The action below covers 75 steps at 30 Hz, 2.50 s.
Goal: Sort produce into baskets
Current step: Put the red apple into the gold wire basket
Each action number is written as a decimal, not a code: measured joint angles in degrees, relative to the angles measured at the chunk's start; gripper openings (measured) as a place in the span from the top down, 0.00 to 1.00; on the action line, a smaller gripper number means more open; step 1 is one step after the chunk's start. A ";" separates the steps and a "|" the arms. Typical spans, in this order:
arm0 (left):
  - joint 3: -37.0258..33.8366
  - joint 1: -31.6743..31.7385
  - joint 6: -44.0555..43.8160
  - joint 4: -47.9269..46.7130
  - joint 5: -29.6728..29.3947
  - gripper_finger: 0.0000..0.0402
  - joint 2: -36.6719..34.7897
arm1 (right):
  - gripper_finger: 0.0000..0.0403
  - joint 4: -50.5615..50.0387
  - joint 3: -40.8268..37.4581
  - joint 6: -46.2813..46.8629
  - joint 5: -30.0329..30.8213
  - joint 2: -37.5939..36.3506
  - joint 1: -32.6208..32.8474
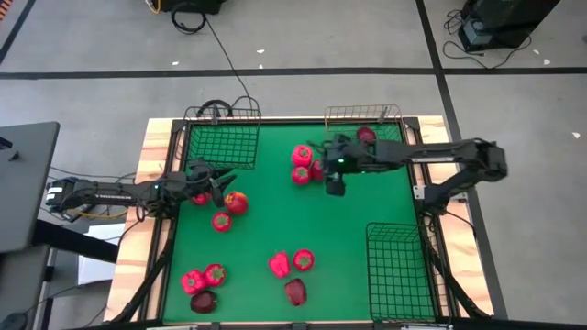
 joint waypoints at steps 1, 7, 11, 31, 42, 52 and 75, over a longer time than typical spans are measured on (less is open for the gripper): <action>0.00 0.00 0.03 0.25 -0.06 0.59 -0.01 | 0.09 -1.10 1.83 -0.68 0.32 1.72 0.11; 0.00 0.03 -0.29 0.23 -1.75 0.59 0.00 | 0.07 -12.45 14.09 -1.76 -5.09 11.46 -1.45; 0.00 0.02 -0.28 0.20 -2.00 0.59 0.00 | 0.06 -19.89 20.61 -2.01 -5.35 17.47 -3.59; 0.00 0.02 -1.21 -4.56 -1.98 0.59 -0.02 | 0.09 -25.43 25.06 -12.51 -11.34 30.02 -11.49; 0.00 0.15 5.12 -4.06 -4.82 0.59 -0.02 | 0.38 -25.96 25.22 -12.55 -11.05 29.84 -10.26; 0.39 0.14 7.73 -3.57 -5.30 0.59 -0.03 | 0.38 -27.58 30.21 -10.28 -9.28 26.36 -7.65; 5.08 0.11 17.54 -5.05 -1.18 0.32 -0.02 | 0.16 -36.52 34.55 17.71 15.13 5.76 -14.42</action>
